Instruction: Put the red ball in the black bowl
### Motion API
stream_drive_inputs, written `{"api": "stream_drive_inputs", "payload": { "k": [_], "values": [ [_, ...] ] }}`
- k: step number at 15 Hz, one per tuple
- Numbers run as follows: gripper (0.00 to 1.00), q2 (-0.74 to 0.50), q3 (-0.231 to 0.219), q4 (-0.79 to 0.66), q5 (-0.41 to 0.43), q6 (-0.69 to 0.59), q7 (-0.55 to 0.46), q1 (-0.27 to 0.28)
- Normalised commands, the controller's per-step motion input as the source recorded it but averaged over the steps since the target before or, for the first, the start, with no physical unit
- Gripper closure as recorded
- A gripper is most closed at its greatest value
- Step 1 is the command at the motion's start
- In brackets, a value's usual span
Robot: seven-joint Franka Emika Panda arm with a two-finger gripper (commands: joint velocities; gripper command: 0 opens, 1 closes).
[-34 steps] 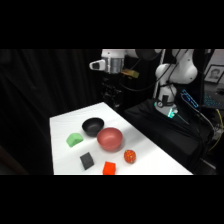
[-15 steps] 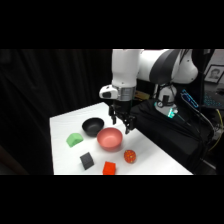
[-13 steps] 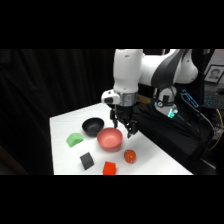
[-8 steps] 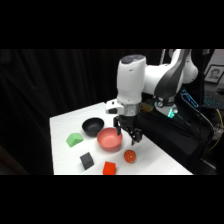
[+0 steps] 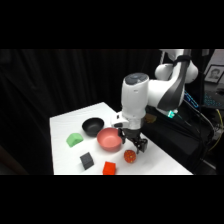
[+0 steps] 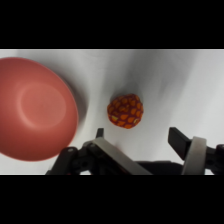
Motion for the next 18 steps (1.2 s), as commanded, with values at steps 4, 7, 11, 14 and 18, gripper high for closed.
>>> {"api": "stream_drive_inputs", "payload": {
  "k": [4, 7, 11, 14, 18],
  "values": [
    [0.00, 0.18, -0.011, 0.04, 0.061, 0.21, 0.06, 0.048],
    [0.00, 0.18, -0.034, 0.06, 0.051, 0.22, 0.05, 0.056],
    [0.00, 0.19, -0.085, 0.09, 0.013, 0.22, 0.09, 0.089],
    [0.00, 0.14, -0.144, 0.10, -0.045, 0.19, 0.16, 0.150],
    [0.43, 0.09, -0.165, 0.09, -0.078, 0.16, 0.20, 0.174]
  ]
}}
